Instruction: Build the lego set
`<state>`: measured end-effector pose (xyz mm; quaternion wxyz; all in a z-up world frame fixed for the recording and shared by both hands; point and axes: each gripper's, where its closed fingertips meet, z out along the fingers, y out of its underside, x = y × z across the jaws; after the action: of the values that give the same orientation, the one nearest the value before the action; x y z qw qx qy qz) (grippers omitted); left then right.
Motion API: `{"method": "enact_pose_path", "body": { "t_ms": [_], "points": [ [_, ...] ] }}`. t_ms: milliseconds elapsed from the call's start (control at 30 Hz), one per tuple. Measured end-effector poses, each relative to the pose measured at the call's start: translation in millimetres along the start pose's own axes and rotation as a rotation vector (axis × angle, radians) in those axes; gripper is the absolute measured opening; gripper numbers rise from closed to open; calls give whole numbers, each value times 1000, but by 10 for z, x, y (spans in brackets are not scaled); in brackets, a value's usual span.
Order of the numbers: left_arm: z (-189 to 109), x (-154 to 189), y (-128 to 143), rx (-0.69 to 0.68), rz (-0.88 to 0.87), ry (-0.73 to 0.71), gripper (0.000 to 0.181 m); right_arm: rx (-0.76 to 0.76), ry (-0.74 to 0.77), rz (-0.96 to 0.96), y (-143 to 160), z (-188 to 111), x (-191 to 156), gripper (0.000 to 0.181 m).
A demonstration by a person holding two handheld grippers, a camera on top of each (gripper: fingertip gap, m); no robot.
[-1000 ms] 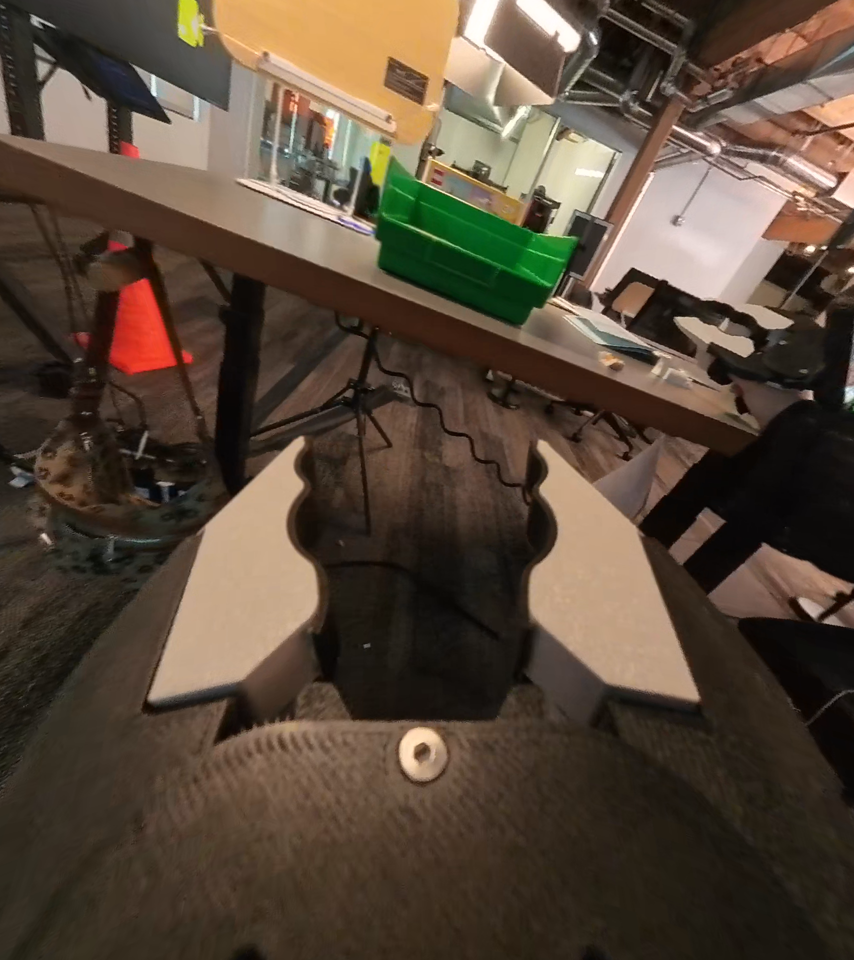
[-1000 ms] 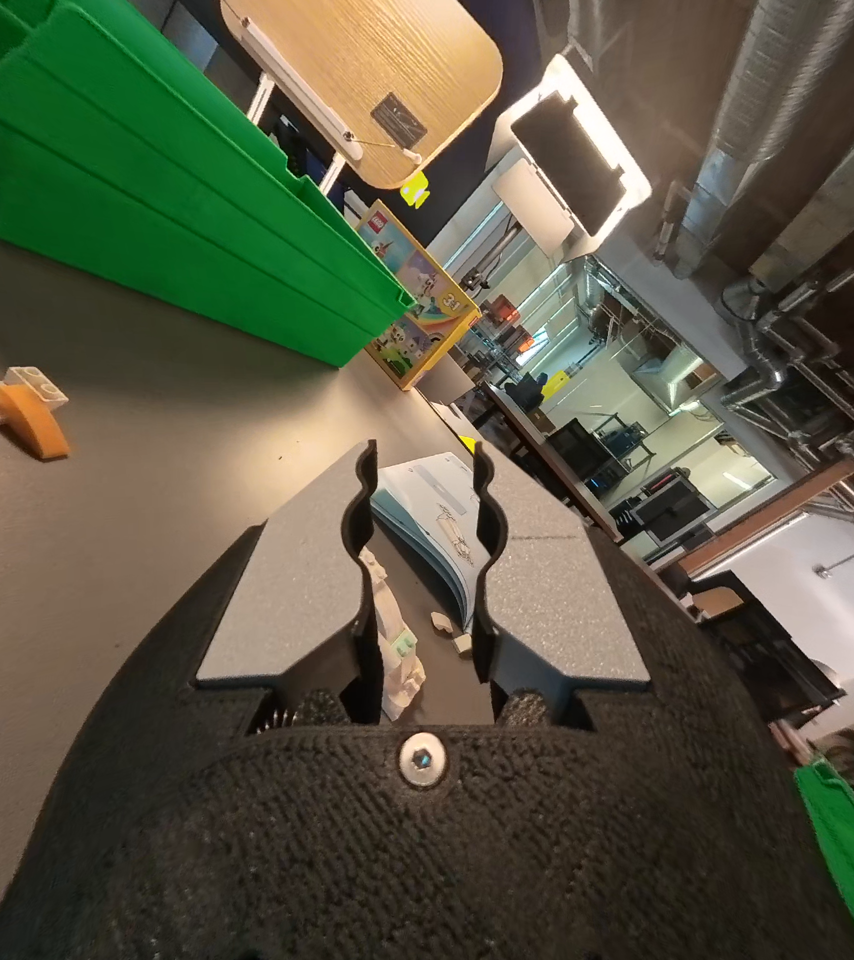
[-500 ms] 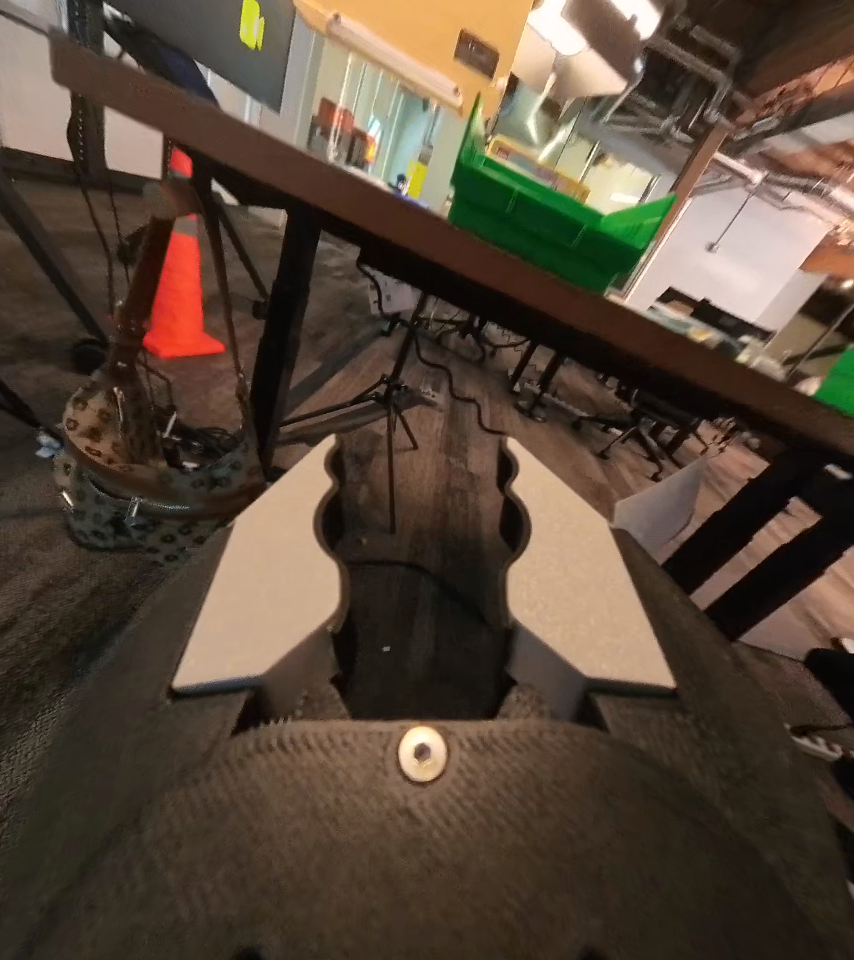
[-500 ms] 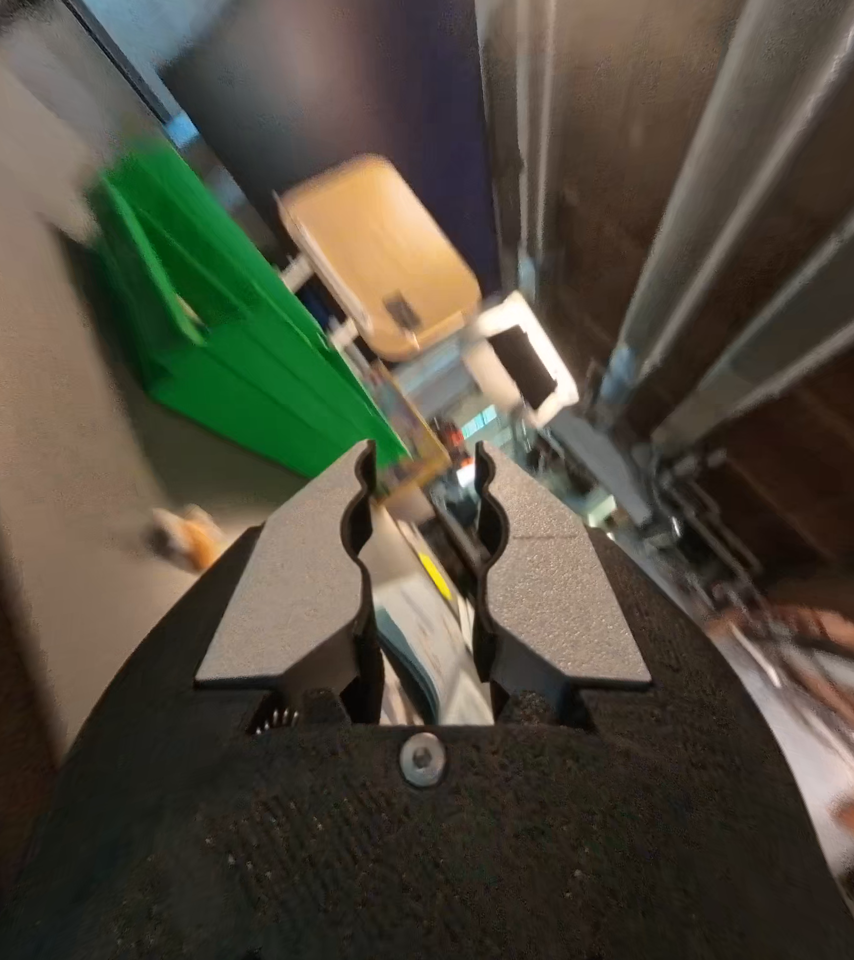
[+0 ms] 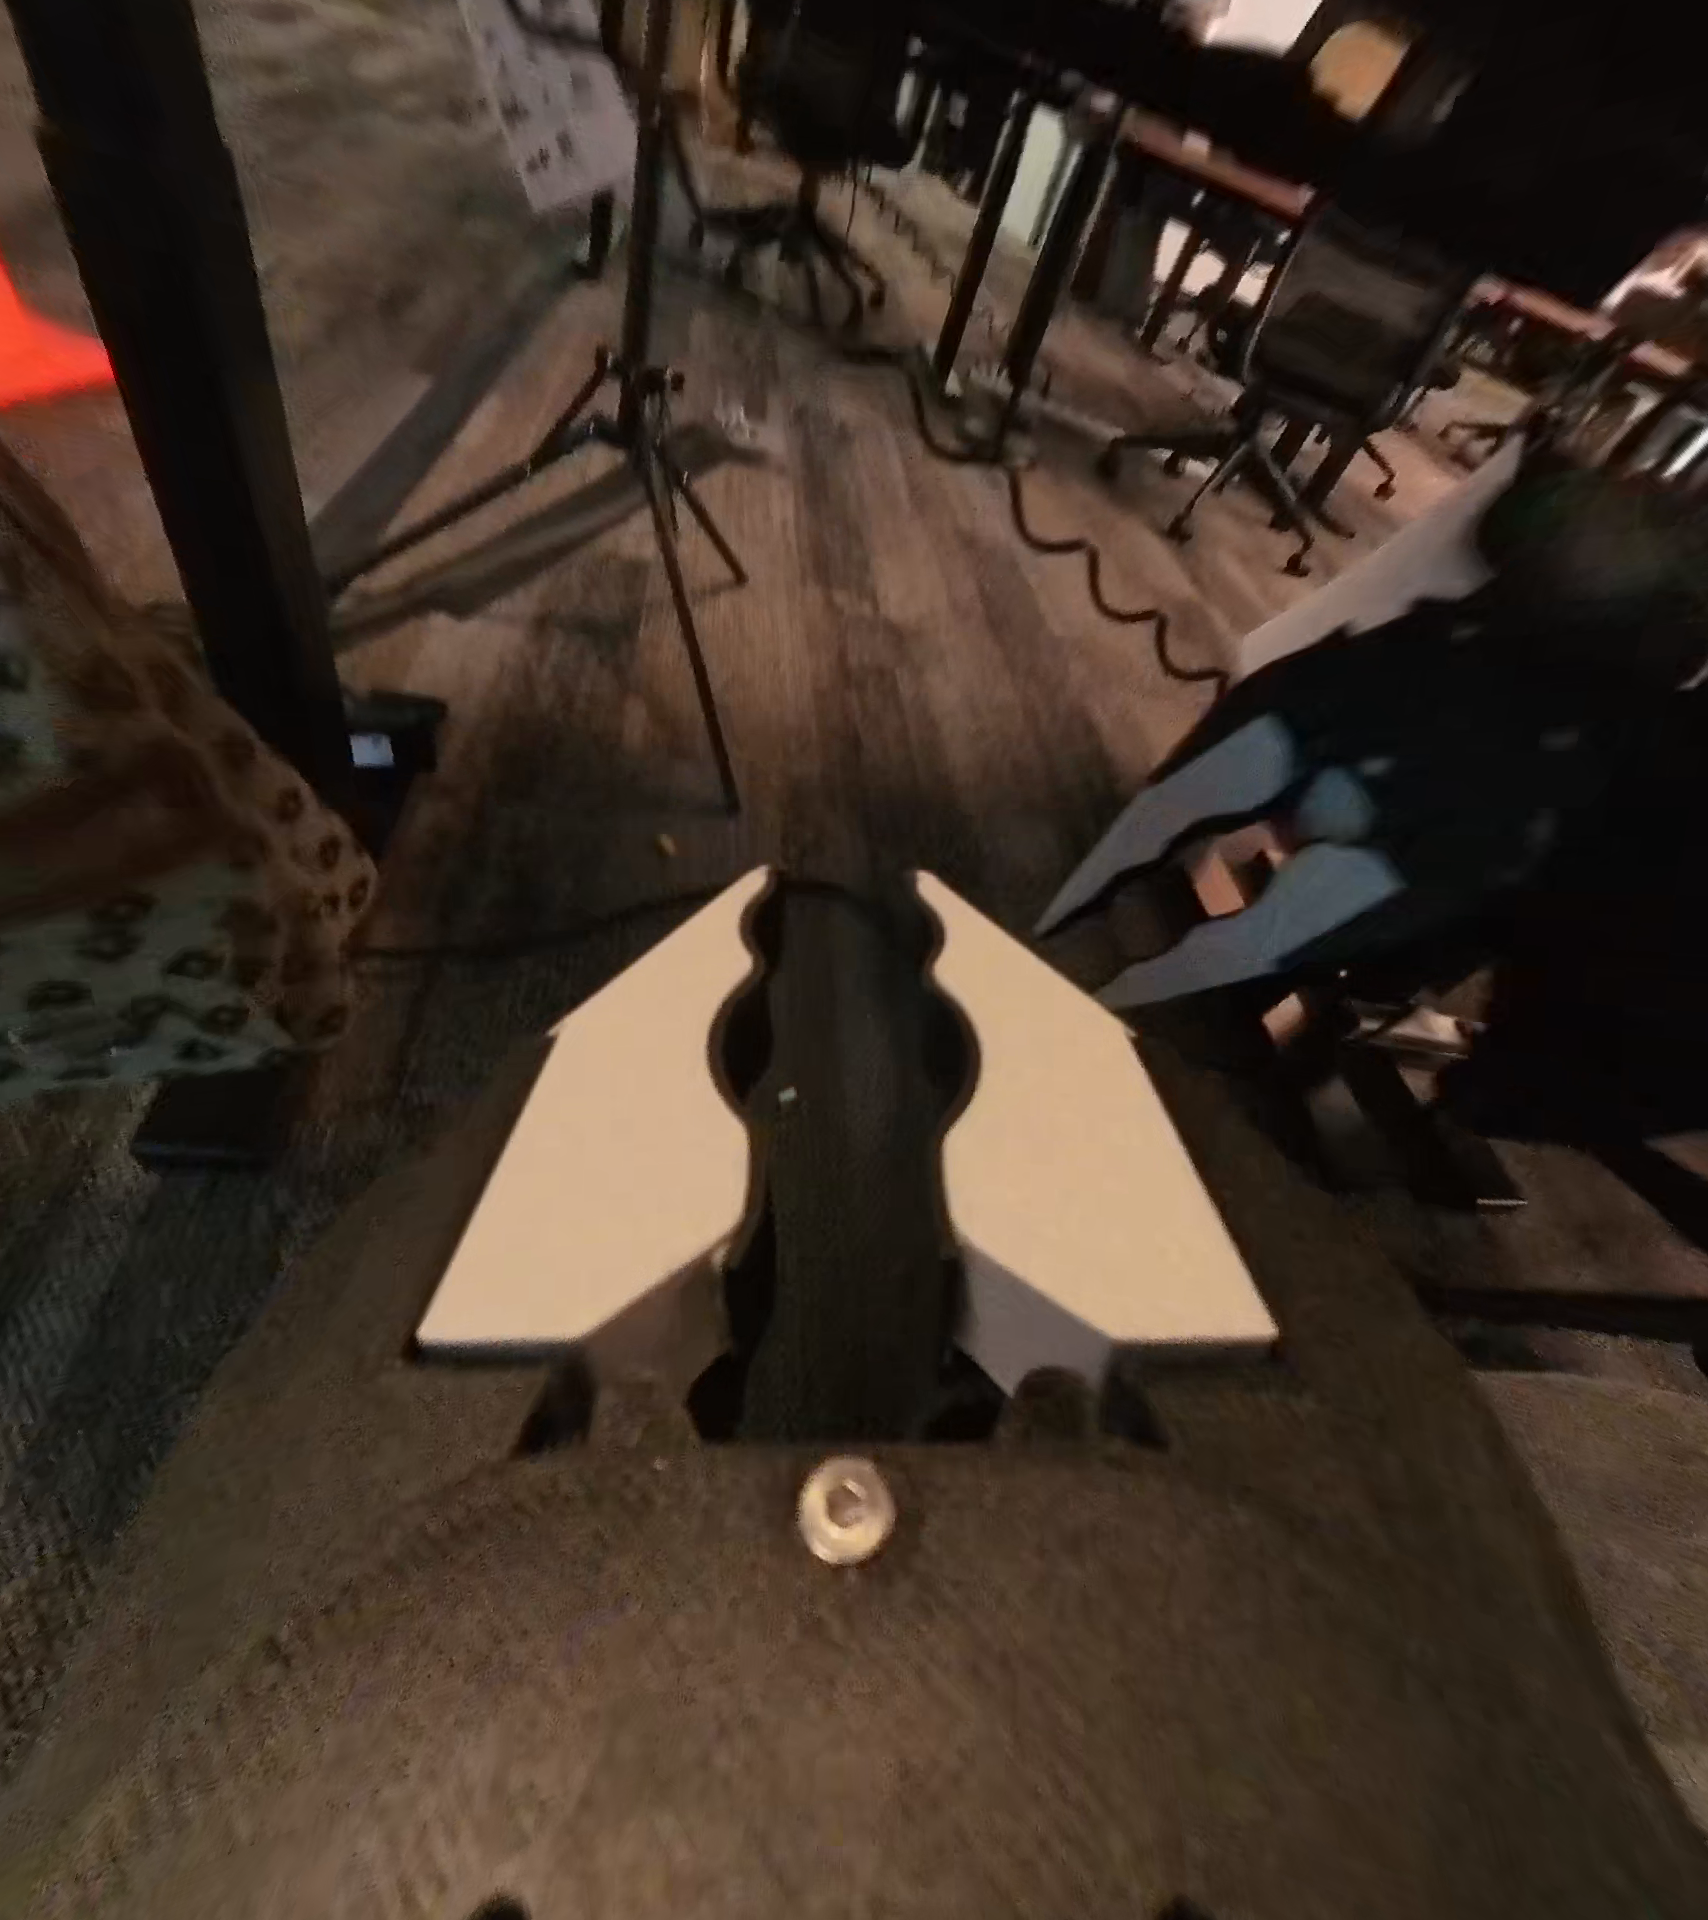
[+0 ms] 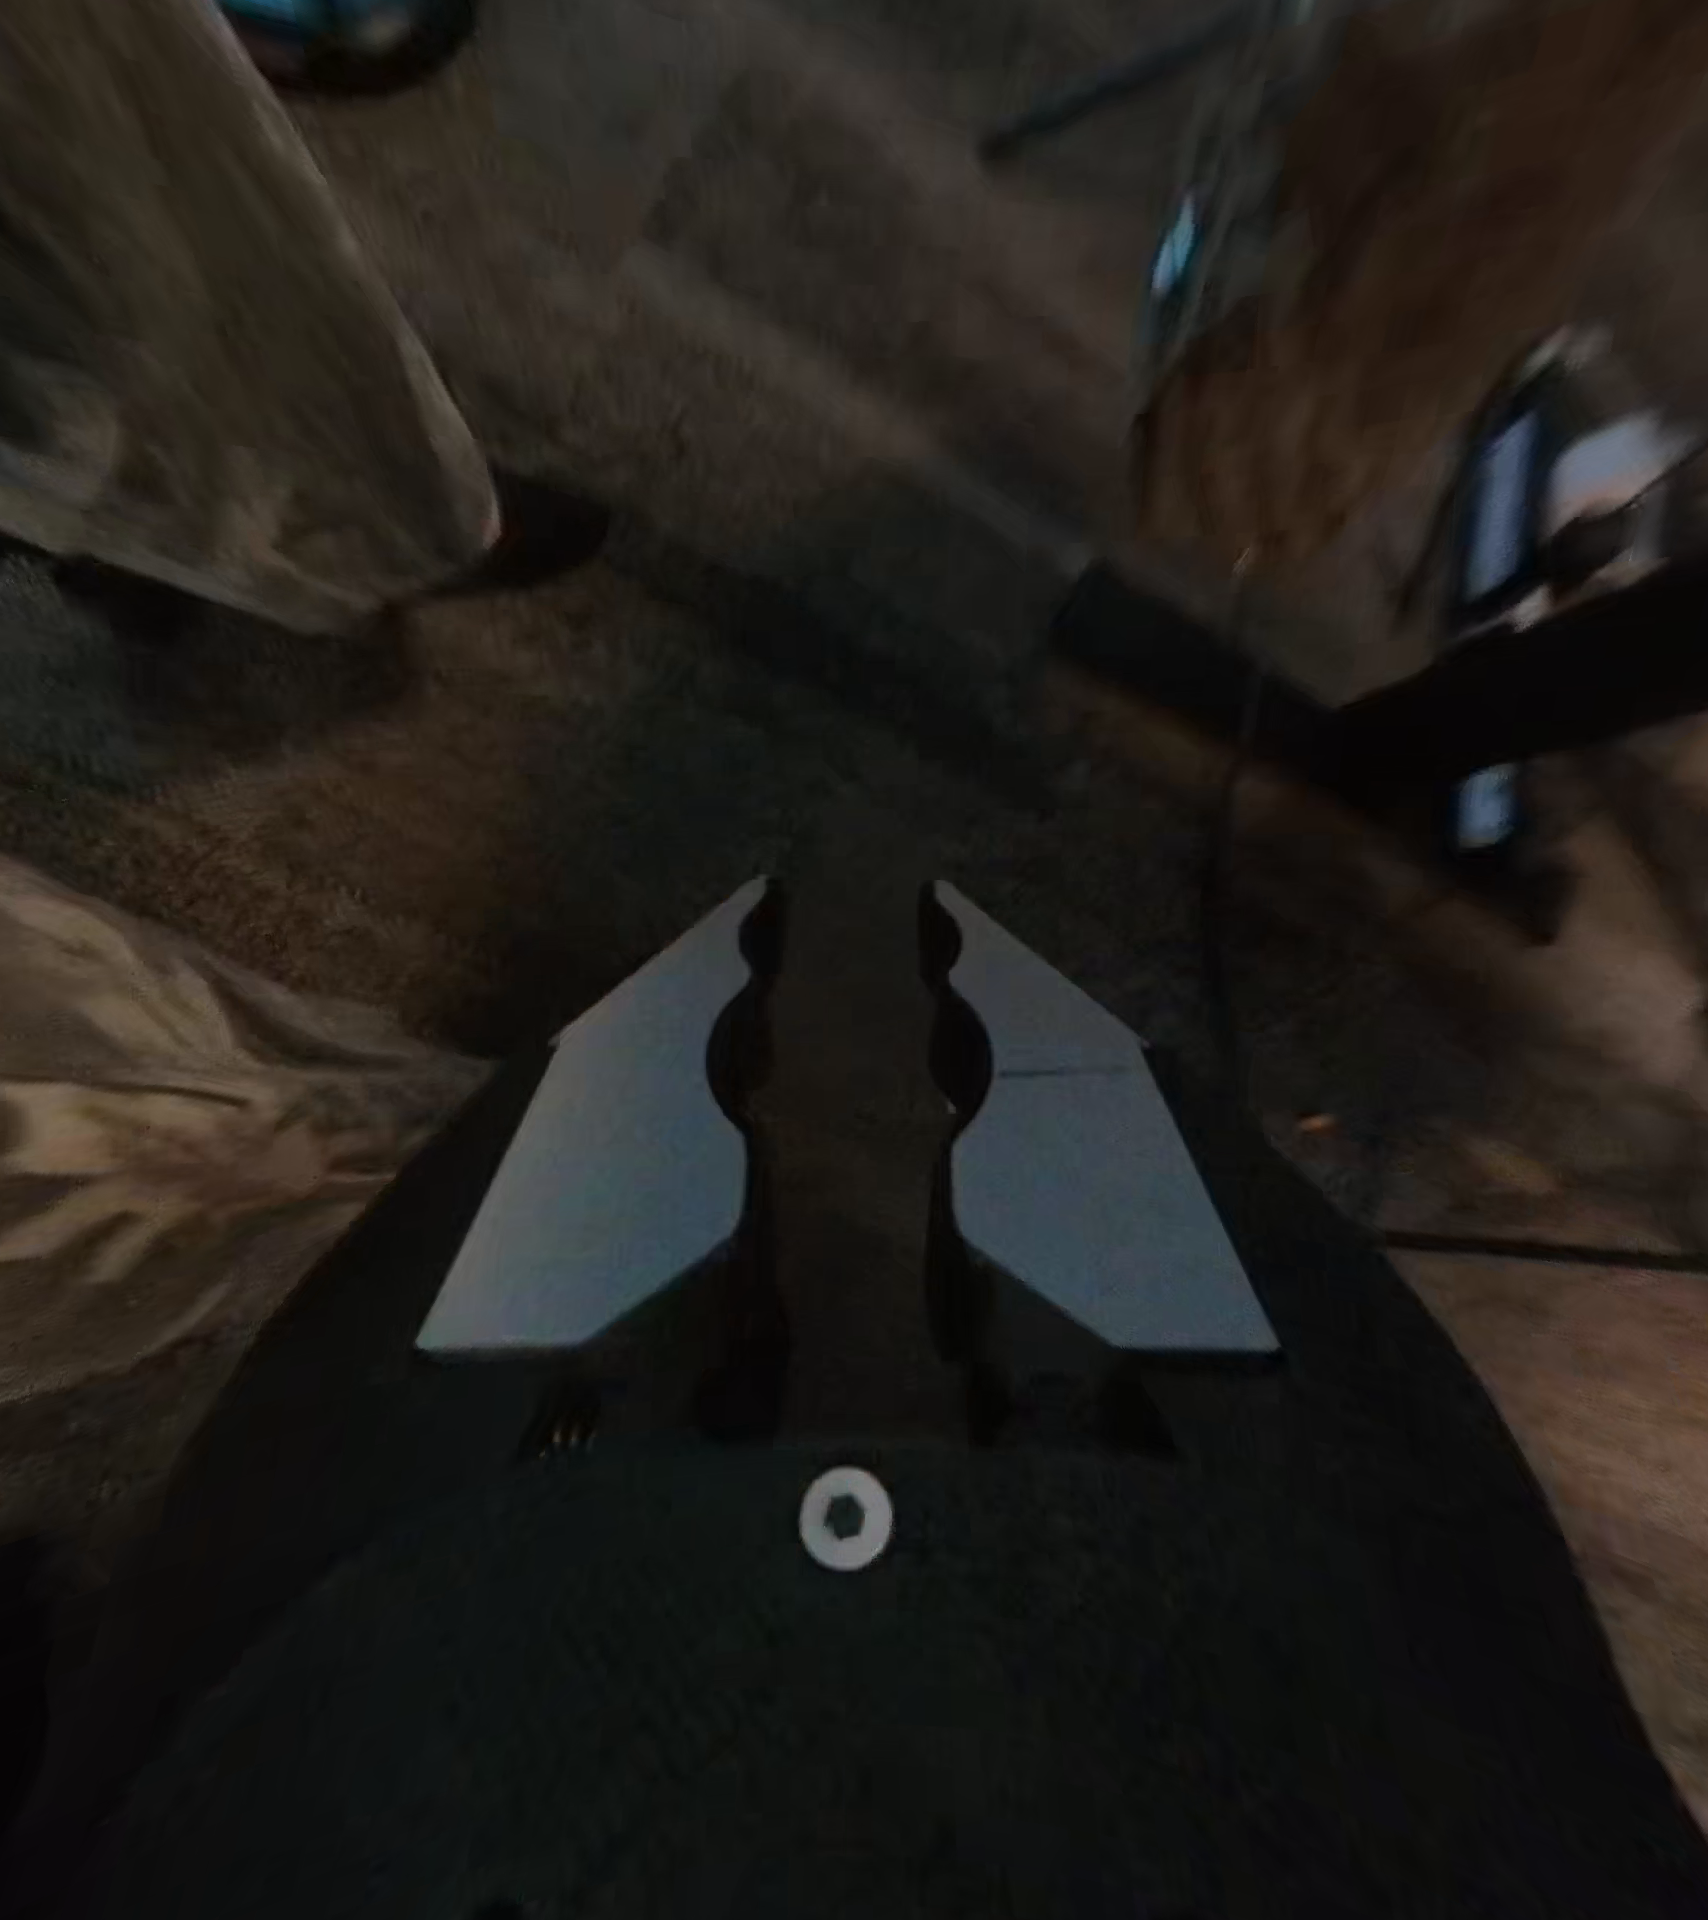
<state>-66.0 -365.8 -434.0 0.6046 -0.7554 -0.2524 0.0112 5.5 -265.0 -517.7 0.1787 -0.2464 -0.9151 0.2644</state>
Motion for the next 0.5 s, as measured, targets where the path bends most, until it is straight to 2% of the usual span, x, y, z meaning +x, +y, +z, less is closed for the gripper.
{"method": "enact_pose_path", "body": {
  "t_ms": [67,133,267,400,500],
  "points": [
    [176,-160,193,-38,-46,-6,17,-111,-75,50,532,549,182,24],
    [288,-301,429,-109,-97,6,13,-215,-146,81,1064,1055,313,15],
    [275,-575,1079,-408,-188,8,0,-442,-193,74,2064,1835,520,2],
    [183,-745,1625,-657,-350,14,0,-503,-201,30,2563,2467,694,13],
    [178,-752,1754,-697,-475,1,0,-523,-202,121,2866,2817,760,22]
  ]
}}
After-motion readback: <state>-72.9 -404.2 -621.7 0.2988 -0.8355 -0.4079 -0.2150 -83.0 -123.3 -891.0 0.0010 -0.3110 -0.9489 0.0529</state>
